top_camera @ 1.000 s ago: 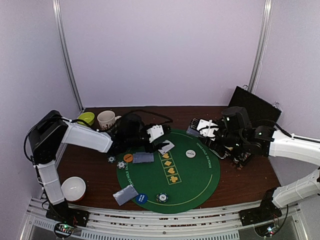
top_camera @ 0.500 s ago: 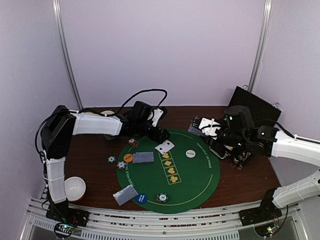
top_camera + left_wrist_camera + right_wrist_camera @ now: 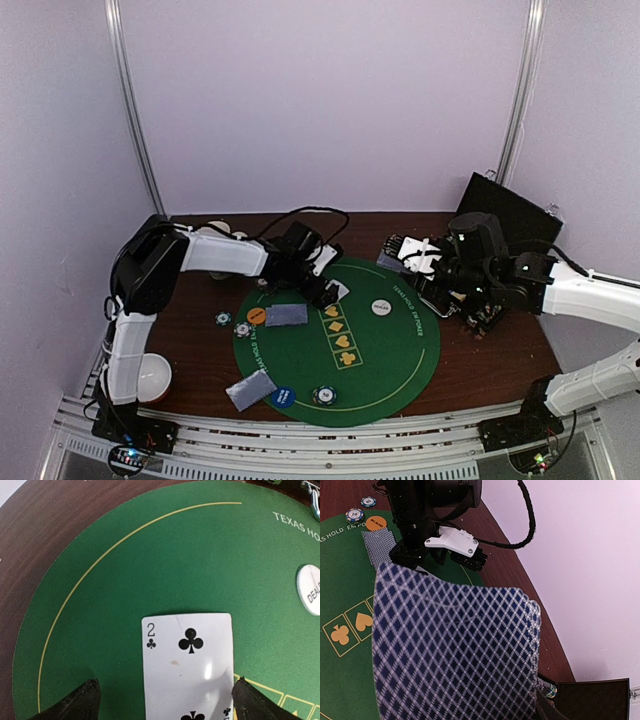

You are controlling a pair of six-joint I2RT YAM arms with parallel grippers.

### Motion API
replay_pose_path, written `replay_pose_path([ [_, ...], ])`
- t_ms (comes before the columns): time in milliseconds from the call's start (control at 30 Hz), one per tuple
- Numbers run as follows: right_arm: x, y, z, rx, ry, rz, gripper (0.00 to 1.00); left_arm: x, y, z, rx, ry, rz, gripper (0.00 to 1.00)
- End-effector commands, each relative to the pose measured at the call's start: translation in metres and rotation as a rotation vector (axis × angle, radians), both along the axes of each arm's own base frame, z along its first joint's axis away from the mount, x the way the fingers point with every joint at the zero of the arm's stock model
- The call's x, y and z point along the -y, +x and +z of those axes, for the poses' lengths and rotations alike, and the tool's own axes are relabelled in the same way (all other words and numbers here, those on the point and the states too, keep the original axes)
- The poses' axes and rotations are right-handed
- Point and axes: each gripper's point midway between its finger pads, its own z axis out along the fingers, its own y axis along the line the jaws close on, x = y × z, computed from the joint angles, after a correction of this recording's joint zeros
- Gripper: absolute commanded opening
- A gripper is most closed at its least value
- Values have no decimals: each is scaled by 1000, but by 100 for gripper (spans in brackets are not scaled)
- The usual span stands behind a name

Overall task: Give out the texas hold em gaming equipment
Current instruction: Flop the poker card into the community card area.

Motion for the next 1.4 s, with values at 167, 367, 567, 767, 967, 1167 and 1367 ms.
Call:
replay_pose_path([
  [167, 7, 1, 10, 22, 22, -30, 47, -18, -13, -16, 18, 169, -131, 92],
  [367, 5, 2, 10, 19, 34, -31, 47, -16, -26, -11, 30, 189, -214, 97],
  [567, 6, 2, 13, 25, 27, -31, 47, -23, -41, -14, 5, 217, -286, 97],
  [767, 5, 2, 13, 24, 34, -32, 47, -28, -35, -17, 20, 247, -264, 96],
  [967, 5, 2, 16, 27, 35, -29, 47, -45, -12, -25, 117, 375, -193, 84],
  [1167, 4, 2, 16, 24, 35, -28, 47, -54, 9, -8, 240, 460, -172, 80],
  [1367, 5, 3, 18, 29, 33, -30, 47, -55, 11, -1, 298, 490, -236, 84],
])
